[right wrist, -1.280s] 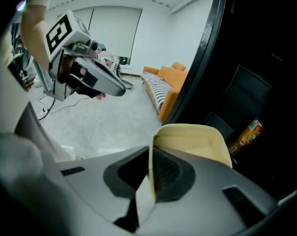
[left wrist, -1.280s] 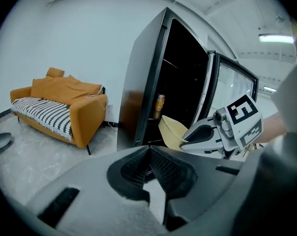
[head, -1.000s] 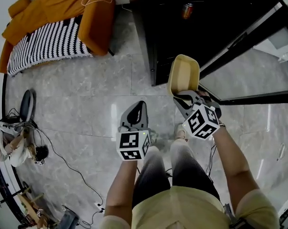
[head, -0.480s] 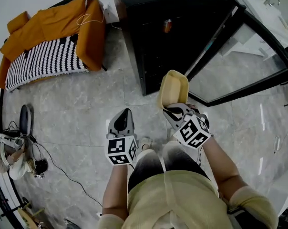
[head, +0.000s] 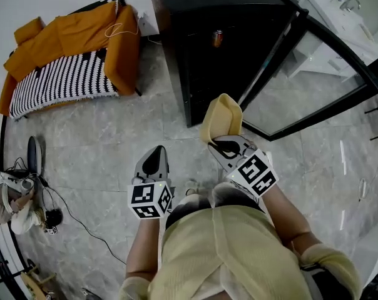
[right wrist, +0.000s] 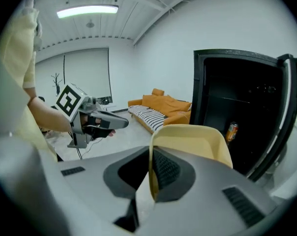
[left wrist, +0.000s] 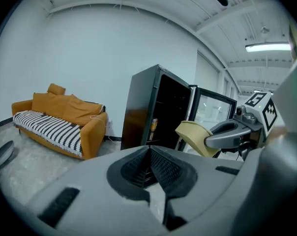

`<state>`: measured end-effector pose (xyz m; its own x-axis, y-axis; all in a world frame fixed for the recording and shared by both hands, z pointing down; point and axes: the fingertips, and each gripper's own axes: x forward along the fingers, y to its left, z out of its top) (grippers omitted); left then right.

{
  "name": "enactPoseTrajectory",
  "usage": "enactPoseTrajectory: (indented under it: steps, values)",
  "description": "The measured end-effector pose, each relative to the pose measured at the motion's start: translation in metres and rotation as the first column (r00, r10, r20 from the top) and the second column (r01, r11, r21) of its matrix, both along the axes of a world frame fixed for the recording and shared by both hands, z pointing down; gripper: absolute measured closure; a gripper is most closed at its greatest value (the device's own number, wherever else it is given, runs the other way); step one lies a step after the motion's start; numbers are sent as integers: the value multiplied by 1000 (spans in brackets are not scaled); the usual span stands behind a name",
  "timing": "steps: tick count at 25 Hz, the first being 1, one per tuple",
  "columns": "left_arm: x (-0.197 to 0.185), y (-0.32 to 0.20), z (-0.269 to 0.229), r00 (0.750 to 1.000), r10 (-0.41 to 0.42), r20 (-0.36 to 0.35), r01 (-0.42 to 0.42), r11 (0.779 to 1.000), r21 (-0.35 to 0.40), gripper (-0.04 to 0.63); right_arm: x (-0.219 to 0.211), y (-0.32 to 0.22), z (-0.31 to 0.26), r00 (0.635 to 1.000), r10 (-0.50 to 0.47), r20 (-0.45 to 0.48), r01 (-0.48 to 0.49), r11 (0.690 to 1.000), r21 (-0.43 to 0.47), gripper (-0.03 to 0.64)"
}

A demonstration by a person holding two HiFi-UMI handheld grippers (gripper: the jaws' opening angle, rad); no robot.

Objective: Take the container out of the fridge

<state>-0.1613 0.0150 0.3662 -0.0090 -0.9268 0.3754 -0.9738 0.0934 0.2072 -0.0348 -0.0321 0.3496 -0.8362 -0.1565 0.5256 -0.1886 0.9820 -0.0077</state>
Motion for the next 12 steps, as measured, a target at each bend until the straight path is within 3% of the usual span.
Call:
enactPoseTrajectory:
  steps: [6,12]
  values:
    - [-12,11,-19,1000,-11,-12,12,1000,16,572,-7,9,-12,998,40,58,-35,996,-78,581]
    - [-13,1,-30,1000,16,-3,-16,999,44,572,-5,14,-10,995,79,59,-71,990,-123,583]
